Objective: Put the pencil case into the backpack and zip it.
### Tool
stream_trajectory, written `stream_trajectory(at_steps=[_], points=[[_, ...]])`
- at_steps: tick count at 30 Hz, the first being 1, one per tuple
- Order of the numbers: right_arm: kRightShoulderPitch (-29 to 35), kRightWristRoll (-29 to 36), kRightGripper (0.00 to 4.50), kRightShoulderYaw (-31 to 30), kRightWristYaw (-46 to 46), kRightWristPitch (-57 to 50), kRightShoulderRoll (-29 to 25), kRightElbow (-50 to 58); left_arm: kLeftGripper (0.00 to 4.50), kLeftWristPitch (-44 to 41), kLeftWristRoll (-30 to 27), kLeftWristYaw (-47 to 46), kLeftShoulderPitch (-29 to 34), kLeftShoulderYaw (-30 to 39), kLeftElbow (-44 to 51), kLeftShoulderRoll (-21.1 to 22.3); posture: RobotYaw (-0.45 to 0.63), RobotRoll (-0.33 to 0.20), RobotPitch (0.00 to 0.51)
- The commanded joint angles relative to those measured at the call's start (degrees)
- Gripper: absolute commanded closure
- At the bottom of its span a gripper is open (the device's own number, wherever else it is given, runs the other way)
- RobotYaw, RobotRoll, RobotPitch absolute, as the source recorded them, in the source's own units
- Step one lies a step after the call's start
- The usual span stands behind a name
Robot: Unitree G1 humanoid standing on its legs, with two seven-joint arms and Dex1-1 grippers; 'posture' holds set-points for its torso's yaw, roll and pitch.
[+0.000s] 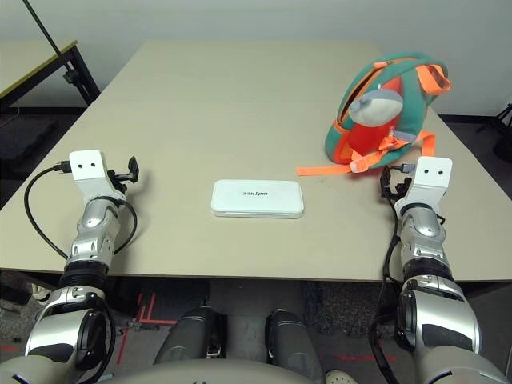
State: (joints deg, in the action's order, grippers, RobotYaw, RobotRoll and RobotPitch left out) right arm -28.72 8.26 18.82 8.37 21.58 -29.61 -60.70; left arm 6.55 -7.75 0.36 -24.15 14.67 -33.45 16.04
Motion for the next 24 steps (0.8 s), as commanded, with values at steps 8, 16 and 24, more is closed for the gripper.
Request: stream_trajectory(at_steps=[8, 16, 24], points=[[8.97, 1.40, 0.03, -0.43, 4.32, -7.69, -1.62, 17.38, 0.00, -6.72, -7.66, 18.67, -4.05, -1.04, 3.27, 2.80, 0.12, 0.000, 0.048], [22.79, 5.27, 2.13, -6.41, 21.71, -28.72, -7.97, 51.08, 0.00, -25.75, -20.04, 39.40, -11.36, -1.03, 8.47, 8.36, 0.08, 0.000, 0.043], [20.44, 4.99, 4.47, -10.82, 28.29, -38.73, -11.26, 63.21, 0.00, -34.36, -23.38, 58.99, -21.17, -4.22, 1.04, 11.29, 0.06, 0.000, 0.046]])
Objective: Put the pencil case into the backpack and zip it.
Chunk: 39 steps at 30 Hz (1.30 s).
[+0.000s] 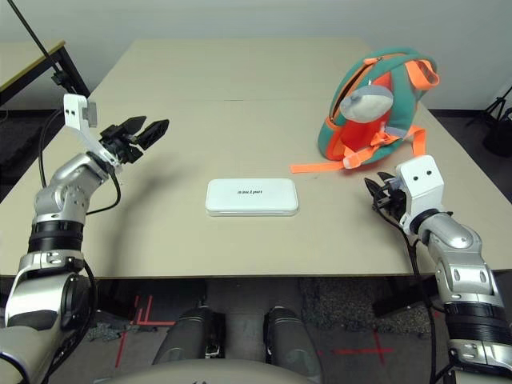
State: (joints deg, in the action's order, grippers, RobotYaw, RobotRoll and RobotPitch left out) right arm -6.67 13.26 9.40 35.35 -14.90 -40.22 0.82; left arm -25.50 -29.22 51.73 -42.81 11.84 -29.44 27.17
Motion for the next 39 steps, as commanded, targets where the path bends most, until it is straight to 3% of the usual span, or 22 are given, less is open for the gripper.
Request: stream_trajectory(at_steps=[1, 3, 7, 15, 24, 31, 39], points=[[-2.32, -0.54, 4.47, -1.96, 1.67, -2.09, -0.51, 1.05, 0.00, -4.16, -2.39, 10.86, -3.98, -2.28, -3.83, 0.23, 0.06, 0.000, 0.044], [-3.32, -1.61, 4.47, -2.99, 2.15, -1.74, -0.21, -0.36, 0.00, -7.27, -1.98, 14.89, -6.44, -3.95, -6.04, 0.61, 0.06, 0.000, 0.041], [-4.90, -3.41, 4.47, -5.14, 3.25, -0.35, 0.29, -2.32, 0.00, -22.86, -1.29, 24.21, -11.76, -9.83, -12.09, 2.51, 0.05, 0.000, 0.031], [-7.01, -5.27, 4.47, -7.21, 3.62, 1.24, 1.39, -3.58, 0.00, -29.78, 6.68, 36.48, -17.46, -20.84, -26.73, 2.15, 0.03, 0.000, 0.017], [-4.83, -6.75, 4.47, -7.38, 2.98, 1.13, 1.69, -0.83, 0.00, -21.50, 16.91, 37.38, -18.33, -25.45, -37.12, -1.96, -0.01, 0.000, 0.028], [-2.70, -7.63, 4.47, -7.26, 2.23, -0.02, 2.07, 2.40, 0.00, -16.84, 18.27, 34.33, -17.47, -21.74, -39.25, -3.24, -0.03, 0.000, 0.040], [-1.93, -8.68, 4.47, -7.81, 1.13, -1.44, 3.25, 4.94, 0.00, -18.14, 19.10, 33.33, -15.90, -19.29, -39.47, -0.98, -0.02, 0.000, 0.054]])
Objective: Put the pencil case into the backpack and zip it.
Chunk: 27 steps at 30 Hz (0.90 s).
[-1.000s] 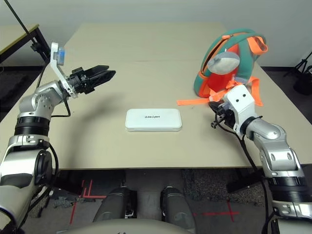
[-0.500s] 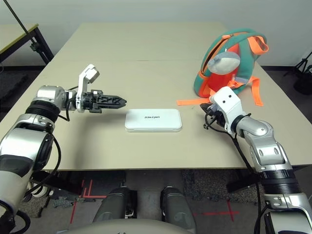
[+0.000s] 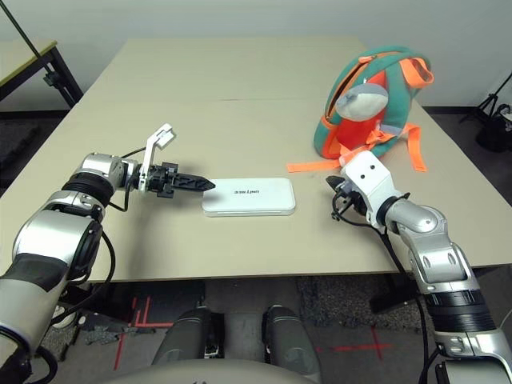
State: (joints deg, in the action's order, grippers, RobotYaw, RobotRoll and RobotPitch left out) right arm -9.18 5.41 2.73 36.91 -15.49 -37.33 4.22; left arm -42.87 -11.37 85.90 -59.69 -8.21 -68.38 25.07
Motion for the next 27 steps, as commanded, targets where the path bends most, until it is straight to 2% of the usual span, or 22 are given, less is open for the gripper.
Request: stream_trajectory(at_steps=[1, 7, 16, 21, 27], points=[[0.64, -0.92, 4.47, -1.25, -0.52, -0.97, 0.48, 1.78, 0.00, -1.14, 1.38, -1.08, 1.19, 1.02, -0.53, 1.38, -0.01, 0.000, 0.056], [-0.51, -1.65, 4.47, -2.12, -0.69, -0.77, 1.35, 1.11, 0.00, -1.58, 2.57, -0.27, 3.81, 0.34, 1.14, 1.72, 0.01, 0.000, 0.063], [-1.99, -2.98, 4.47, -3.09, -0.87, -0.06, 2.00, 0.07, 0.00, 0.21, 2.20, -5.86, 6.93, 3.12, 2.72, -0.15, 0.01, 0.000, 0.066], [-1.82, -6.07, 4.47, -4.32, -0.58, 0.89, 0.44, -0.99, 0.00, -1.34, 1.64, -7.95, 6.28, 5.64, 1.44, -0.97, 0.01, 0.000, 0.068], [-0.54, -10.00, 4.47, -7.71, 0.75, 2.65, -1.85, -2.54, 0.00, -3.36, 2.42, -7.76, 5.95, 5.55, 1.04, -1.40, 0.01, 0.000, 0.070]])
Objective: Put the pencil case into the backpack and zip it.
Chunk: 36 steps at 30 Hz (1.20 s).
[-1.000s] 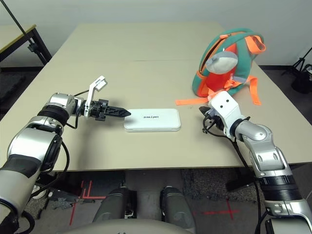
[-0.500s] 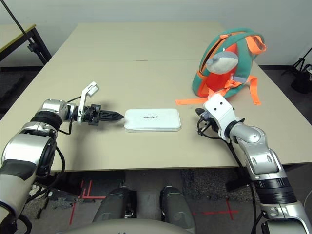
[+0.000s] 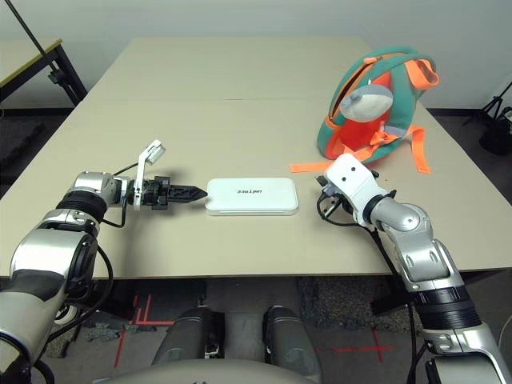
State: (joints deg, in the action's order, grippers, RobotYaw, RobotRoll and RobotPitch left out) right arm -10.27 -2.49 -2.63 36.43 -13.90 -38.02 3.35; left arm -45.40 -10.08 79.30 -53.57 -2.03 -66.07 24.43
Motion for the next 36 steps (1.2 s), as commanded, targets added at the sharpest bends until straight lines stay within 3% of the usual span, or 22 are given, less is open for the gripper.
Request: stream_trajectory(at_steps=[1, 9, 21, 36], points=[[0.39, -2.33, 4.47, -2.70, 1.42, 1.33, -1.21, -2.00, 0.00, -0.83, 1.30, -1.11, -0.17, -0.73, -1.31, -0.80, 0.01, 0.000, 0.070], [-3.15, -7.07, 4.47, -8.00, 3.30, 5.57, -1.53, -7.75, 0.00, -1.55, 1.72, -1.03, -0.83, -0.65, -2.04, -1.36, 0.00, 0.000, 0.071], [-11.68, -11.22, 4.47, -14.30, 5.69, 12.92, 2.47, -19.56, 0.00, -1.62, 1.61, -2.23, -0.85, 0.74, -2.44, -2.30, 0.00, 0.000, 0.063], [-14.10, -12.46, 4.47, -15.97, 8.29, 12.86, 6.56, -17.91, 0.00, -3.87, 2.06, -2.35, -0.60, 0.78, -2.75, -1.63, 0.01, 0.000, 0.068]])
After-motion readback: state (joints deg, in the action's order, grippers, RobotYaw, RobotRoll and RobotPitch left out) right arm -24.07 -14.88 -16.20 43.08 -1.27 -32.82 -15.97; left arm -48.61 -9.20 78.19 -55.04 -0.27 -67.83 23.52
